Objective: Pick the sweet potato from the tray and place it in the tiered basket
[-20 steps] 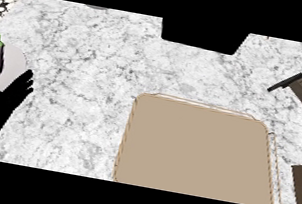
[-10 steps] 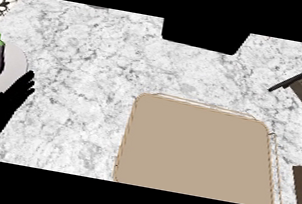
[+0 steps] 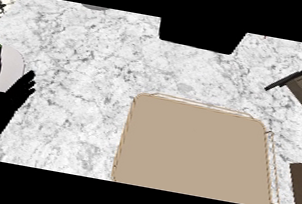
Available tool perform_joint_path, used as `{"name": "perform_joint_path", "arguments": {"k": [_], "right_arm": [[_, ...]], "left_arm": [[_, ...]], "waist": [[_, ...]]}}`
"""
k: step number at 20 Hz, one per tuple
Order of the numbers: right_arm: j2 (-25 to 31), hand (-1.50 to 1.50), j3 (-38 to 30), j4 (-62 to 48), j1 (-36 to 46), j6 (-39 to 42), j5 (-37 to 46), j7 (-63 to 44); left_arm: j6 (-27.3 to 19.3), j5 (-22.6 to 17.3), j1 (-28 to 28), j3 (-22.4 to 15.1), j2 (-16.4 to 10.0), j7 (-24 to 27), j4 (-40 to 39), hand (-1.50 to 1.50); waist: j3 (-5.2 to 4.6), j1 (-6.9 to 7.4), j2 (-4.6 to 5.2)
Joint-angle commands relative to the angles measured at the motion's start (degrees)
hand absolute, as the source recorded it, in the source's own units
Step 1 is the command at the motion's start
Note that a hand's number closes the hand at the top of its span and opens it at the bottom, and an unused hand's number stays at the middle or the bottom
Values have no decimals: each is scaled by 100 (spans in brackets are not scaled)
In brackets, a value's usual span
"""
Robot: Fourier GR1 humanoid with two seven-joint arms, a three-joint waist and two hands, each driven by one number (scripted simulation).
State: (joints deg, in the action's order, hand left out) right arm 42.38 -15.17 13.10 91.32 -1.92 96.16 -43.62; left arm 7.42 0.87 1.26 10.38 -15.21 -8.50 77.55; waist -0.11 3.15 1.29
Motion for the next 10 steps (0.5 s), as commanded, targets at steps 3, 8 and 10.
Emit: {"name": "perform_joint_path", "arguments": {"k": [3, 8, 10], "right_arm": [[505, 150, 214, -263, 274, 711, 193, 907], [481, 150, 344, -420, 448, 1121, 337, 1046], [468, 150, 391, -494, 519, 1369, 393, 1022]], "left_arm": [[-64, 8, -91, -11, 134, 69, -61, 0], [204, -101, -59, 64, -66, 151, -100, 0], [145, -79, -67, 15, -42, -49, 142, 0]], "waist": [[7, -42, -25], [6, 25, 1], [9, 69, 2]]}}
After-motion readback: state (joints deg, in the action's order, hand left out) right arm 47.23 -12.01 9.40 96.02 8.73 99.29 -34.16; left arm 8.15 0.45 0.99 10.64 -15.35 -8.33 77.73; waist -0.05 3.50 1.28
